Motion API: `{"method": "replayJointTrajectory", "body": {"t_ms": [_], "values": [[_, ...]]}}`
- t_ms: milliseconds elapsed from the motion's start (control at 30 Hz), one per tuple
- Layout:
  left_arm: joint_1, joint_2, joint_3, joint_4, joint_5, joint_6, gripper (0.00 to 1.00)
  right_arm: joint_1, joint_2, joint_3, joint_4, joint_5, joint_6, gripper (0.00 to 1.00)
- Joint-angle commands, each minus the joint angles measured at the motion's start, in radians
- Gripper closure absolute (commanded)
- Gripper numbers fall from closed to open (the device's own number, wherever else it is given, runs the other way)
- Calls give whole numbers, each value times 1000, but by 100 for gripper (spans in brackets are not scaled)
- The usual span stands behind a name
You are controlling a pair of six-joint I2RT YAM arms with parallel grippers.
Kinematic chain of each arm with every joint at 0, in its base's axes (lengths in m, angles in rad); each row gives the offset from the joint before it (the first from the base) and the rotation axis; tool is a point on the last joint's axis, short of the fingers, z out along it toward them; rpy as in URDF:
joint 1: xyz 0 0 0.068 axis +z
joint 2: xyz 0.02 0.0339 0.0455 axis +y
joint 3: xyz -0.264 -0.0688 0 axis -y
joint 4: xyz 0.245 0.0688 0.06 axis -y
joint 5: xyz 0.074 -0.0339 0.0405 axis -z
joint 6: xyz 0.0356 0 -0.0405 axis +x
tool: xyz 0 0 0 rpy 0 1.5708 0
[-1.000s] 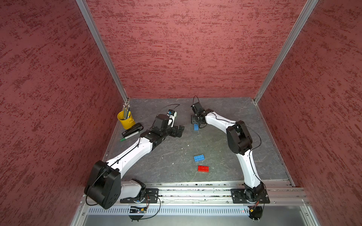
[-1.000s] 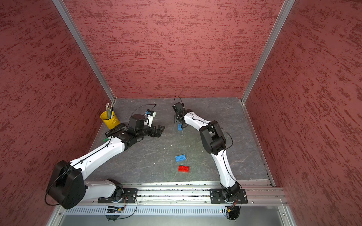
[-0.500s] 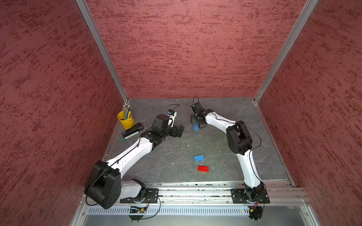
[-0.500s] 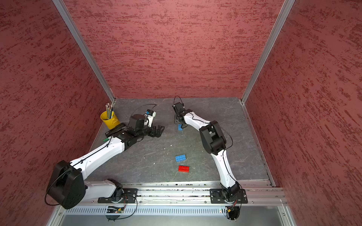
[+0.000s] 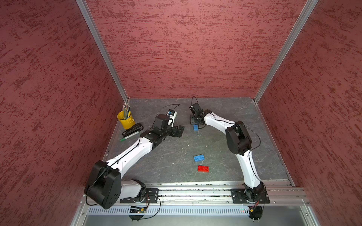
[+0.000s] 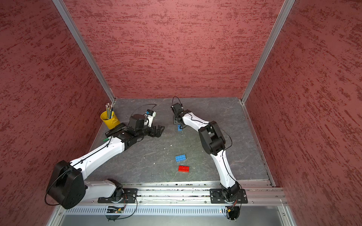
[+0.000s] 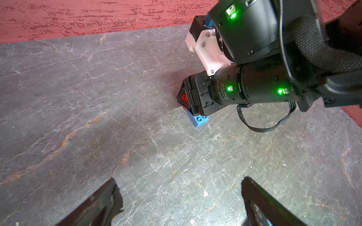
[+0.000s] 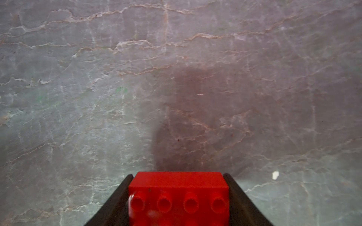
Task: Assemble a rectangle with lego
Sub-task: Assemble the lego brick with the lego brick.
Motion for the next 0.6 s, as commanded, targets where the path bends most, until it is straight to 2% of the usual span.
{"method": "replayJointTrajectory", "body": {"t_ms": [0,567], "values": [[6,3,24,-8,4,-1,0,11,27,12,-29,14,-9,45],[6,2,22,-8,4,1,0,11,46,-56,-14,6,-81,46]]}}
